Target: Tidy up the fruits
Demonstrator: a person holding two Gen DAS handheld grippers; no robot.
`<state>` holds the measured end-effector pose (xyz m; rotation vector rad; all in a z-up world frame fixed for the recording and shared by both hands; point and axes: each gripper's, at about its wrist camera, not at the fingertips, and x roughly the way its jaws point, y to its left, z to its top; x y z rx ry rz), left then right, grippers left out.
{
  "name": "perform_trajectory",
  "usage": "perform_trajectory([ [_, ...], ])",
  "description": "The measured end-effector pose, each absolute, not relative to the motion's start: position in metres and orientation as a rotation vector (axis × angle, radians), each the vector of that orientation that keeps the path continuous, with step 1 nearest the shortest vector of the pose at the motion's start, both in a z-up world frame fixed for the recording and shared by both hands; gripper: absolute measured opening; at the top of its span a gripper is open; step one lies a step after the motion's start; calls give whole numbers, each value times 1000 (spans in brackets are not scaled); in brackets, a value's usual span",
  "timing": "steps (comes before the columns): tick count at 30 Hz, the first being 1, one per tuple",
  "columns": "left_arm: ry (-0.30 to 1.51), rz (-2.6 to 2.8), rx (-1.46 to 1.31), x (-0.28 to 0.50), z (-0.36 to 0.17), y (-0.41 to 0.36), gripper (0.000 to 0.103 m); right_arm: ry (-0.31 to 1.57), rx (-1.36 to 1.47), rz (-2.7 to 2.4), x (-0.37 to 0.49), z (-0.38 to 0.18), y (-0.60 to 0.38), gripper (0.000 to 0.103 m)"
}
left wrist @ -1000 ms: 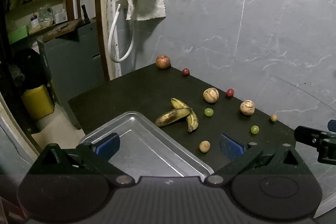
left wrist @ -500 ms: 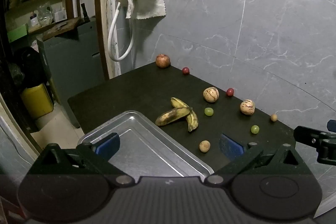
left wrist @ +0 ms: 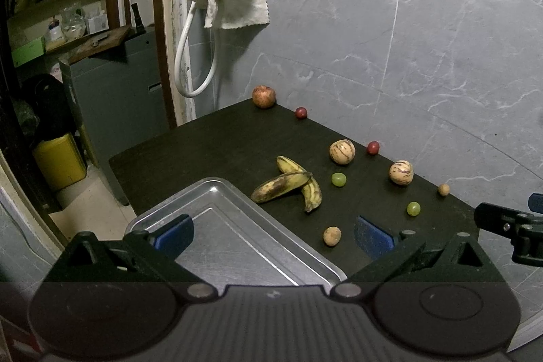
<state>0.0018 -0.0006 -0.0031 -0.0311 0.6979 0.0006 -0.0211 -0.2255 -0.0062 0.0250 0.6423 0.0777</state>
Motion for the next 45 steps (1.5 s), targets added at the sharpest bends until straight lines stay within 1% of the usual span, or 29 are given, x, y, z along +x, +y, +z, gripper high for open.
perform_trajectory([
  [45, 708, 1, -35, 5, -15, 2, 103, 645, 23, 77, -16, -8, -225, 102],
])
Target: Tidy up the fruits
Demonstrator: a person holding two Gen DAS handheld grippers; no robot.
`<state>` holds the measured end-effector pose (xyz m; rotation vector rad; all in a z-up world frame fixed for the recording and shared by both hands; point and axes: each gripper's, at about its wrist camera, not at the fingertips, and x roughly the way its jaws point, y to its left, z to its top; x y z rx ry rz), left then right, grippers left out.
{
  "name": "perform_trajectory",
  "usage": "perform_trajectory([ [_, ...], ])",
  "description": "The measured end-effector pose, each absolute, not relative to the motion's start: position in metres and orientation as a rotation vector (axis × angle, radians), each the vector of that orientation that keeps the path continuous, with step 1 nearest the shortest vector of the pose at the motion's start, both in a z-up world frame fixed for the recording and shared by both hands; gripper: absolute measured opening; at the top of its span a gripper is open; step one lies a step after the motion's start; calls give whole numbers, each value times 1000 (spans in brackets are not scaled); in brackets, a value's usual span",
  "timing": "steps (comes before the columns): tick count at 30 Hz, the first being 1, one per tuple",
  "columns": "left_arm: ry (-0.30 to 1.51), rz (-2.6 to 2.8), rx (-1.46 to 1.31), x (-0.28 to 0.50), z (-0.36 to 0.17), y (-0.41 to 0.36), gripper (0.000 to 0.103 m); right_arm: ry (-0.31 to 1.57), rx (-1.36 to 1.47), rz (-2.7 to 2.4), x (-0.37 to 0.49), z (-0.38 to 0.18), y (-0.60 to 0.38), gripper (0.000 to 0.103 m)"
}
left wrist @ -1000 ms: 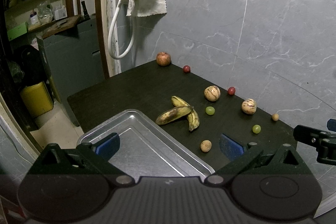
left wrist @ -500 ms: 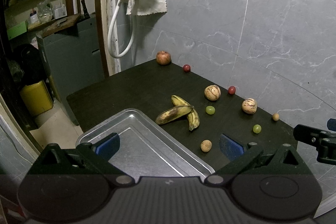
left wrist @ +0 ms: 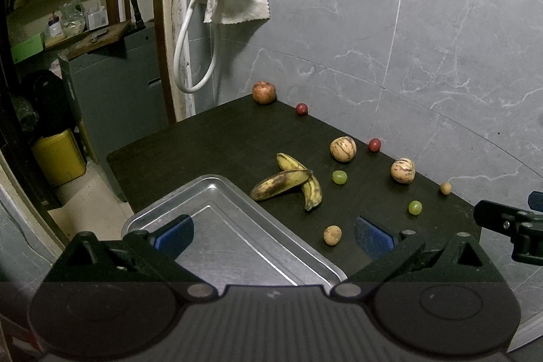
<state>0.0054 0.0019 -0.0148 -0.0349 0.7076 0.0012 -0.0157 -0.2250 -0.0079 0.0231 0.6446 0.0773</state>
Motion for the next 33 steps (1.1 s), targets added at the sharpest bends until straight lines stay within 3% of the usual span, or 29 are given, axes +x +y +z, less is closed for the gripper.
perform_trajectory([
  [17, 724, 51, -57, 4, -18, -12, 103, 650, 20, 143, 0, -11, -241, 102],
  [24, 732, 19, -281, -2, -16, -2, 103, 656, 44, 191, 10, -13, -266, 102],
  [33, 747, 111, -291, -20, -11, -11, 103, 690, 93, 298, 24, -26, -303, 102],
])
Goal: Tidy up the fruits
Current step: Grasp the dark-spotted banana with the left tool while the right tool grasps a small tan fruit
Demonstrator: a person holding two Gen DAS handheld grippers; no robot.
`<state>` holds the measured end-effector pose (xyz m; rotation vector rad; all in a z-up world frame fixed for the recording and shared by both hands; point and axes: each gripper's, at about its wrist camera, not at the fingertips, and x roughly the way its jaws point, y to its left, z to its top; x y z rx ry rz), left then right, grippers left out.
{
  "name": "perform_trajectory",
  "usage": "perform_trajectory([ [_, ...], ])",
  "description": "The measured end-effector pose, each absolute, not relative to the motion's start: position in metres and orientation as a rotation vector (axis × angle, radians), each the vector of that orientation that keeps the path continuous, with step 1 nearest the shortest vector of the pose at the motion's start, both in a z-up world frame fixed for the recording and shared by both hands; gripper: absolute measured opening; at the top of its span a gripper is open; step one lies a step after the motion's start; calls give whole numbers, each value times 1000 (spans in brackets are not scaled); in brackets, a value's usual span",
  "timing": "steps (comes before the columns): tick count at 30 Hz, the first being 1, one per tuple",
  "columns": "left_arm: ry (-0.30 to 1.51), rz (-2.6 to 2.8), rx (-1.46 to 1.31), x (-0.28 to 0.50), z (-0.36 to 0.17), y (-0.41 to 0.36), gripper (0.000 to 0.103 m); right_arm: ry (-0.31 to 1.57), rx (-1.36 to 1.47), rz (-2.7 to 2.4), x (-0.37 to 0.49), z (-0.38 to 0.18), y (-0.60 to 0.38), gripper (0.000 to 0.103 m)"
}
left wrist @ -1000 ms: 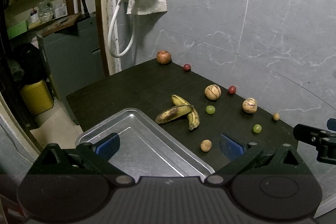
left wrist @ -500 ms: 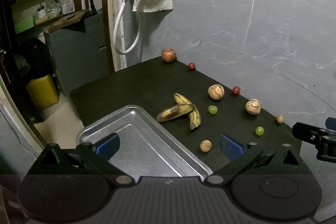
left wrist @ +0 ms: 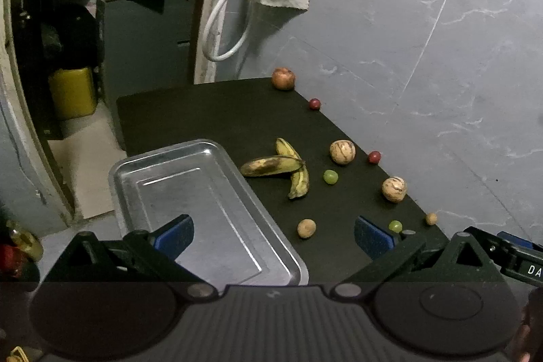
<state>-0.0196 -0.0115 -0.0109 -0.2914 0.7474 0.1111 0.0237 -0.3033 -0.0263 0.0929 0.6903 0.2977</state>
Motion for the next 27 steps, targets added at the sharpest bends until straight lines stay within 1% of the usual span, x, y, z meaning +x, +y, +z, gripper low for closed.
perform_trajectory([
  [5, 767, 138, -199, -14, -7, -15, 103, 706, 121, 352, 29, -36, -305, 102],
  [9, 808, 98, -142, 11, -12, -6, 103, 727, 127, 346, 33, -45, -299, 102],
  [11, 798, 65, -100, 25, -17, -1, 103, 744, 123, 330, 37, -50, -294, 102],
  [17, 804, -94, -1, 92, -42, 17, 103, 777, 97, 254, 49, -63, -266, 102],
  [22, 848, -242, 66, 156, -69, 30, 103, 838, 122, 159, 65, -79, -231, 102],
  [27, 864, -393, 120, 197, -96, 39, 102, 881, 154, 82, 83, -97, -193, 102],
])
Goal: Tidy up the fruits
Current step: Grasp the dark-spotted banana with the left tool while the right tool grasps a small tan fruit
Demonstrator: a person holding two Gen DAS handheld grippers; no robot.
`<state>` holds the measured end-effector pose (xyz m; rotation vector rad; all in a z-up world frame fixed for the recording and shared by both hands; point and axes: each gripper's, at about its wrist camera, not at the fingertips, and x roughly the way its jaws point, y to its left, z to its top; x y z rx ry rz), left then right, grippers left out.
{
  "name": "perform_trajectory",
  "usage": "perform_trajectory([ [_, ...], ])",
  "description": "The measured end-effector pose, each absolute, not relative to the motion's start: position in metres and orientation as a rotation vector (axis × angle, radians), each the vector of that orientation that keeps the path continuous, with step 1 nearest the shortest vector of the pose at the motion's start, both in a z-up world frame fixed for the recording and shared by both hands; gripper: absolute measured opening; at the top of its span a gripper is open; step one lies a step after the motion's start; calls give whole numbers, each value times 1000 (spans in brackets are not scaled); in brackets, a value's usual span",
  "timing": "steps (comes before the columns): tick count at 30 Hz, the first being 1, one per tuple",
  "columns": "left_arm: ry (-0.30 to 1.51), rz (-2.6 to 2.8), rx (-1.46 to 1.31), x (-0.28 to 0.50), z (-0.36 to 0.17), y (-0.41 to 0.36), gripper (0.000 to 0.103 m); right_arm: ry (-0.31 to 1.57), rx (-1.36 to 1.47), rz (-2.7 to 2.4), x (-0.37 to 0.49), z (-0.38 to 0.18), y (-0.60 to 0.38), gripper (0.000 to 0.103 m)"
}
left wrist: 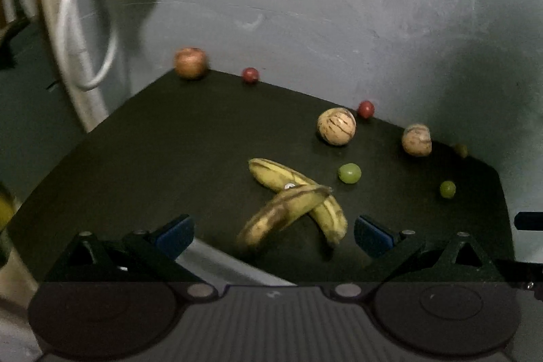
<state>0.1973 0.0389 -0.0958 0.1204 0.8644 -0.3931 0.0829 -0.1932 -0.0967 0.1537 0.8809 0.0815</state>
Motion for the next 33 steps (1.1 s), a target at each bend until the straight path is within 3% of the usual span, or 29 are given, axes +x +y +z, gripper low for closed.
perform_trajectory([
  [3, 863, -490, 193, 213, -111, 38, 100, 902, 158, 59, 91, -106, -173, 102],
  [9, 867, -686, 334, 242, -136, 30, 82, 936, 184, 6, 100, -120, -151, 102],
  [19, 907, -846, 463, 264, -158, 24, 46, 941, 154, -30, 116, -132, -131, 99],
  [27, 938, -868, 552, 261, -169, 15, 44, 935, 130, -51, 128, -139, -121, 89],
  [29, 946, -863, 530, 264, -169, 17, 37, 943, 121, -55, 131, -142, -120, 83],
  [33, 950, -866, 502, 269, -168, 19, 36, 971, 117, -59, 135, -151, -119, 69],
])
